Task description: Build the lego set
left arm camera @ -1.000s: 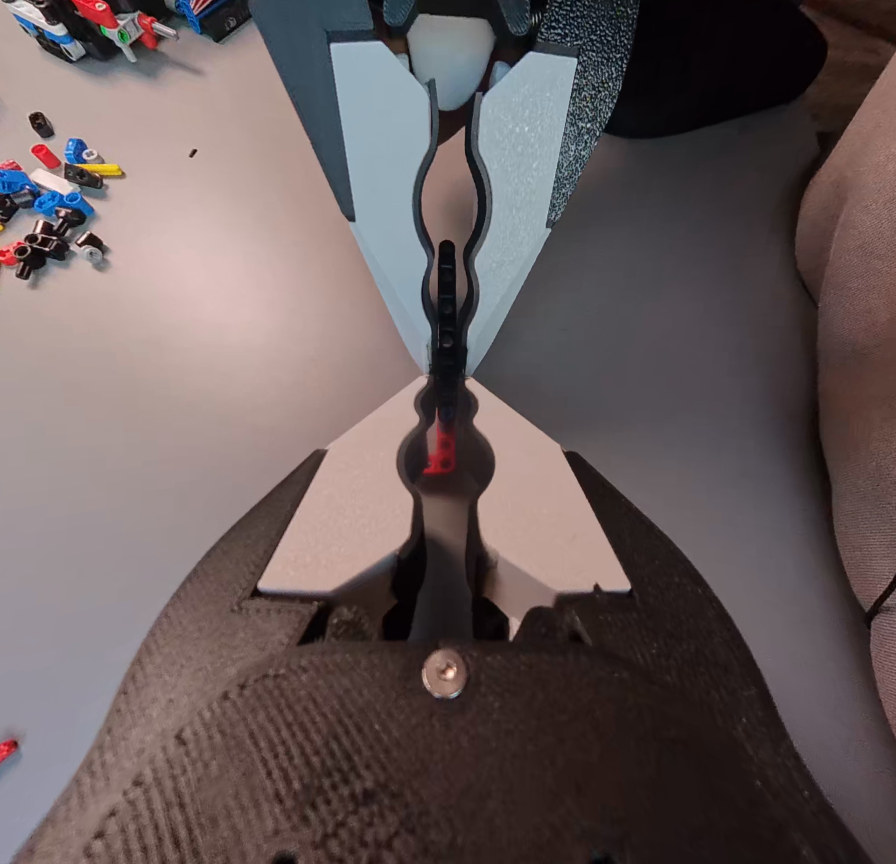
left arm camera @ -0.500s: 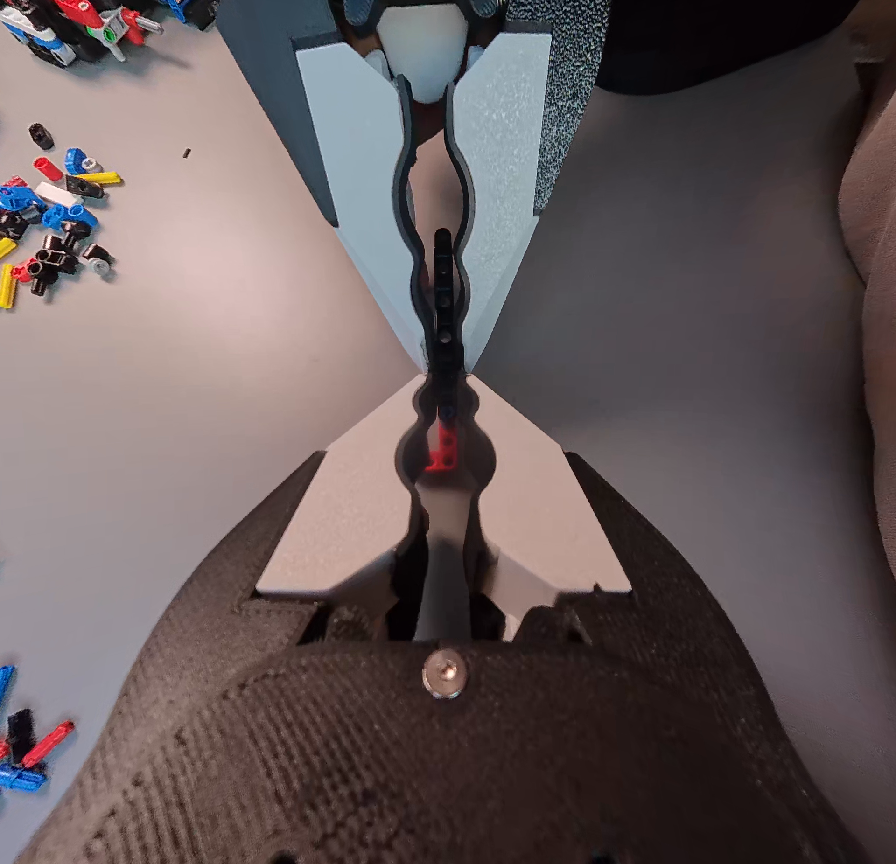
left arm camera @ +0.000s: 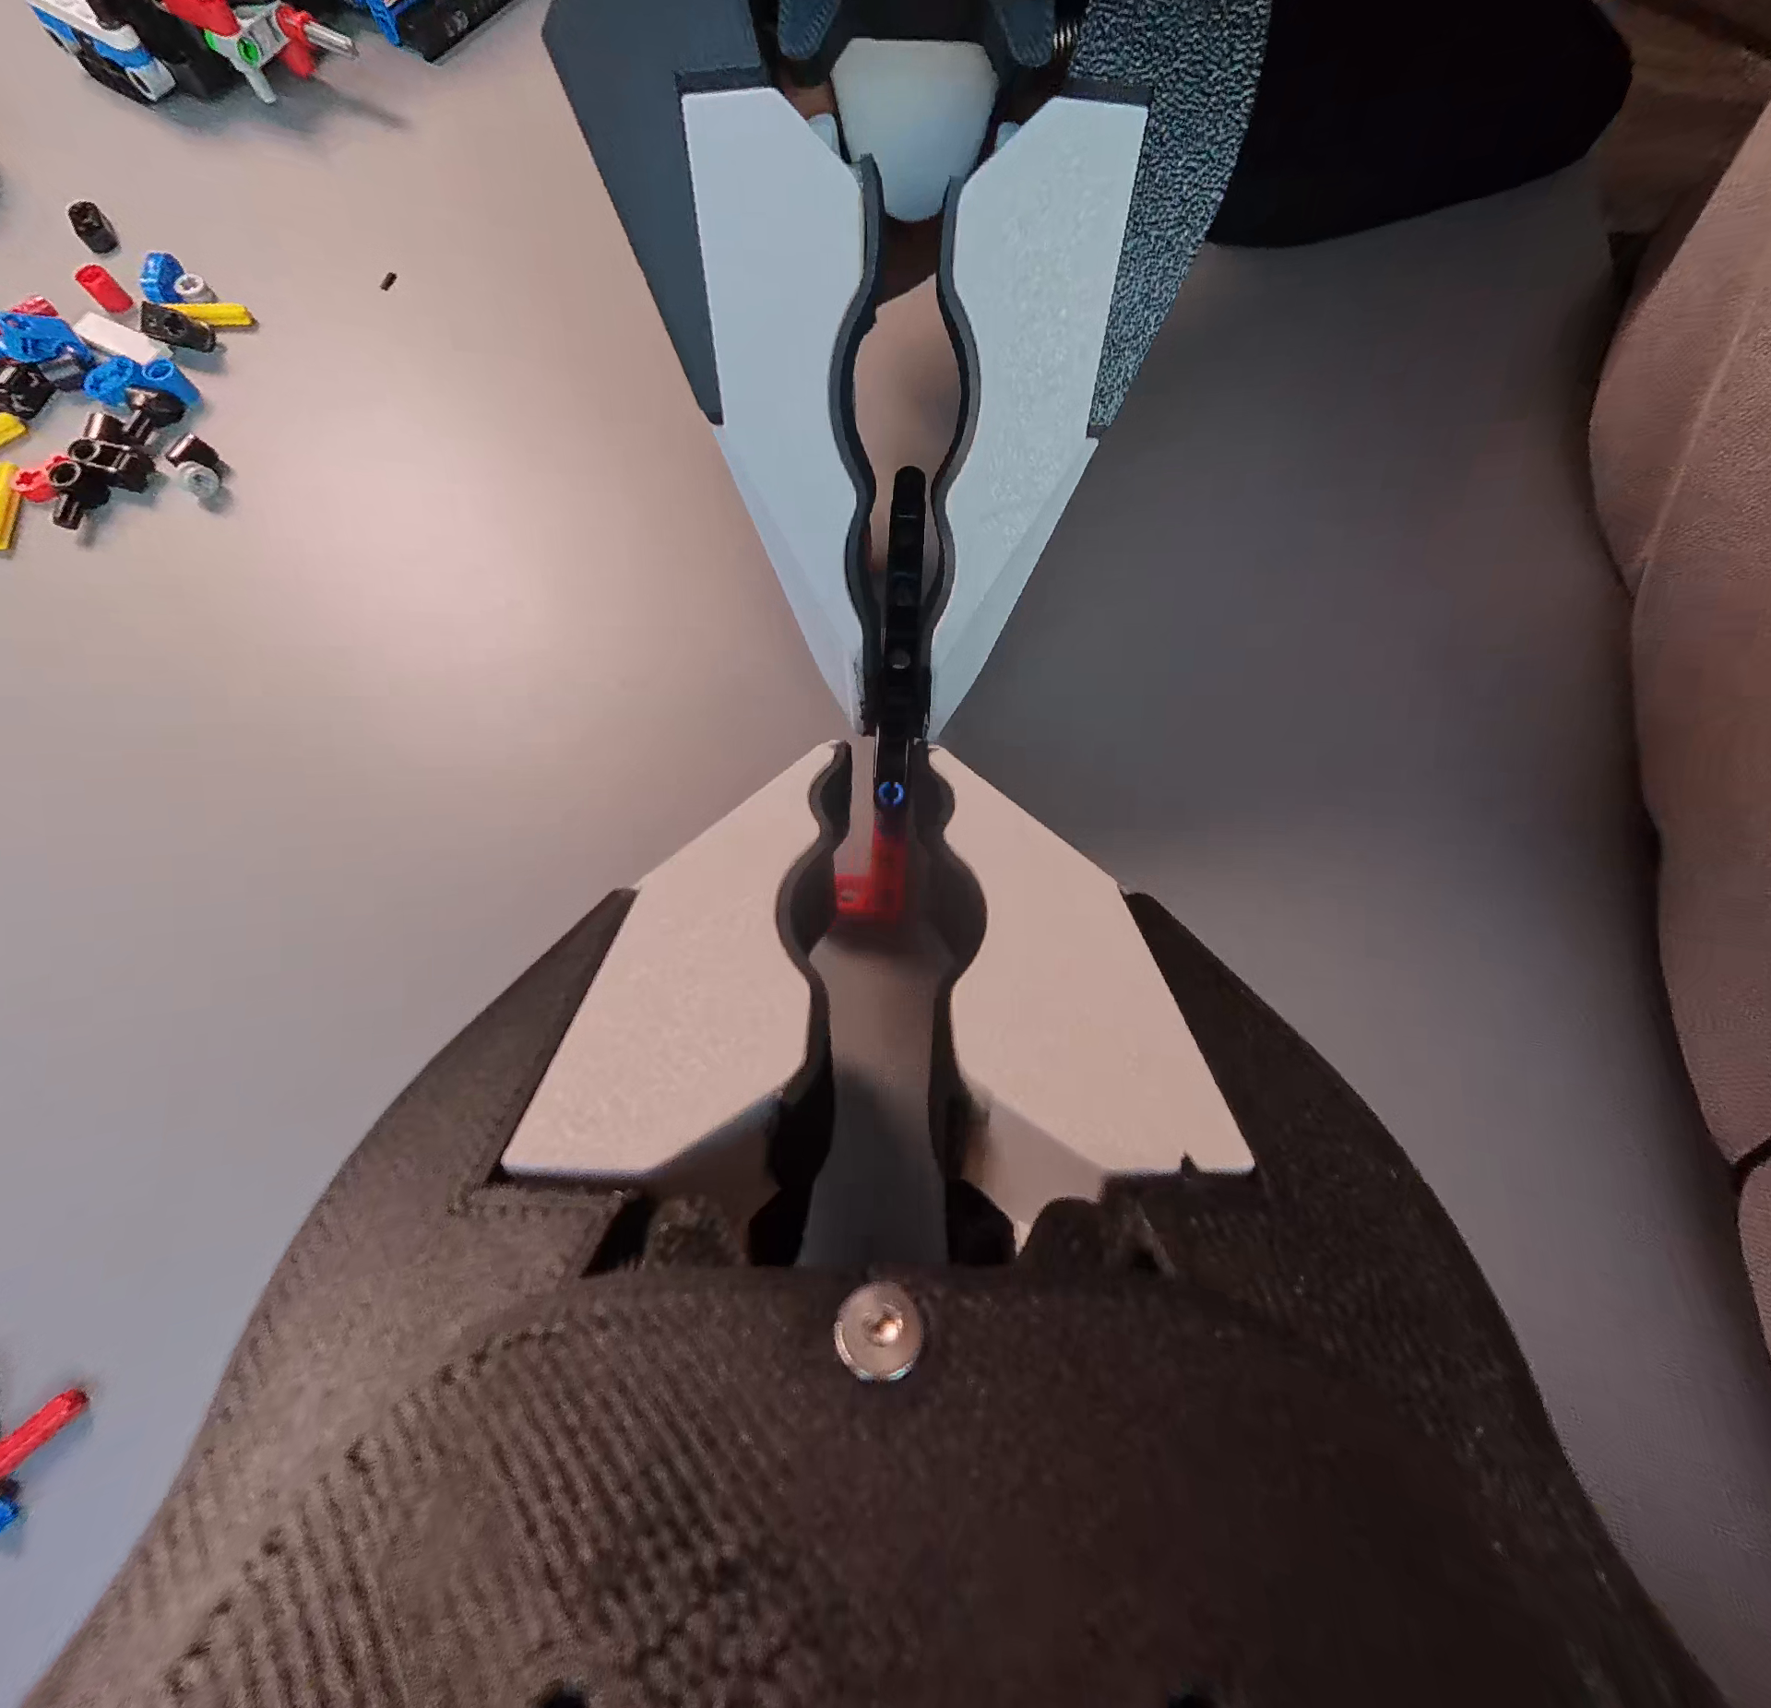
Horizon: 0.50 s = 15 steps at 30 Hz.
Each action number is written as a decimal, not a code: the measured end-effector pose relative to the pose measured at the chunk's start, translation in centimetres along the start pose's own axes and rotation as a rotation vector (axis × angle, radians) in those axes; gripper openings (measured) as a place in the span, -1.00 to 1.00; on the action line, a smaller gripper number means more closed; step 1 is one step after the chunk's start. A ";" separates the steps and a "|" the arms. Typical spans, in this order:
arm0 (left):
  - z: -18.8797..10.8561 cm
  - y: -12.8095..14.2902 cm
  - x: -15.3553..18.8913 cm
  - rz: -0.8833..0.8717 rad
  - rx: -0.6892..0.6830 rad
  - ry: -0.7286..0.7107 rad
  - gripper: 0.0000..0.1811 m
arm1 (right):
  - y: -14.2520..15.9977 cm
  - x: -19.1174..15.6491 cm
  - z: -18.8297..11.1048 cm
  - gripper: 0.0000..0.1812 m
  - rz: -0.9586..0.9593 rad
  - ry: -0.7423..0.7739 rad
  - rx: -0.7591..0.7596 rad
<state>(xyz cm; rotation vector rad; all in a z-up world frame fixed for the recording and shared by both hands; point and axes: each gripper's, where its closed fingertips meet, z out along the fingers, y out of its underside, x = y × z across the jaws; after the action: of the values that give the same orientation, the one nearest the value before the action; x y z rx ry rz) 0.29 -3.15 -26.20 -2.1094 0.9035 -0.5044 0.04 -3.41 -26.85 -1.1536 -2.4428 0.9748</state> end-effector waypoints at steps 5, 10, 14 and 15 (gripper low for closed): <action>-0.4 0.4 0.2 0.035 -0.012 -0.014 -0.93 | 0.0 0.0 0.0 -0.93 -0.001 -0.002 -0.011; -0.3 0.8 0.3 0.045 -0.044 -0.025 -0.93 | -0.1 -0.1 0.1 -0.93 -0.039 -0.001 -0.014; -0.3 0.8 0.3 0.058 -0.091 -0.006 -0.93 | 0.0 -0.1 0.2 -0.93 -0.050 -0.005 -0.012; -0.3 0.8 0.3 0.057 -0.097 0.001 -0.93 | 0.0 -0.1 0.2 -0.93 -0.043 -0.008 -0.005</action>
<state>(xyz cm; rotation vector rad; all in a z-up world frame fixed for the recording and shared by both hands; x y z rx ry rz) -0.03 -3.84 -26.64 -2.1630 1.0040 -0.4400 0.03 -3.60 -26.97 -1.0954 -2.4677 0.9630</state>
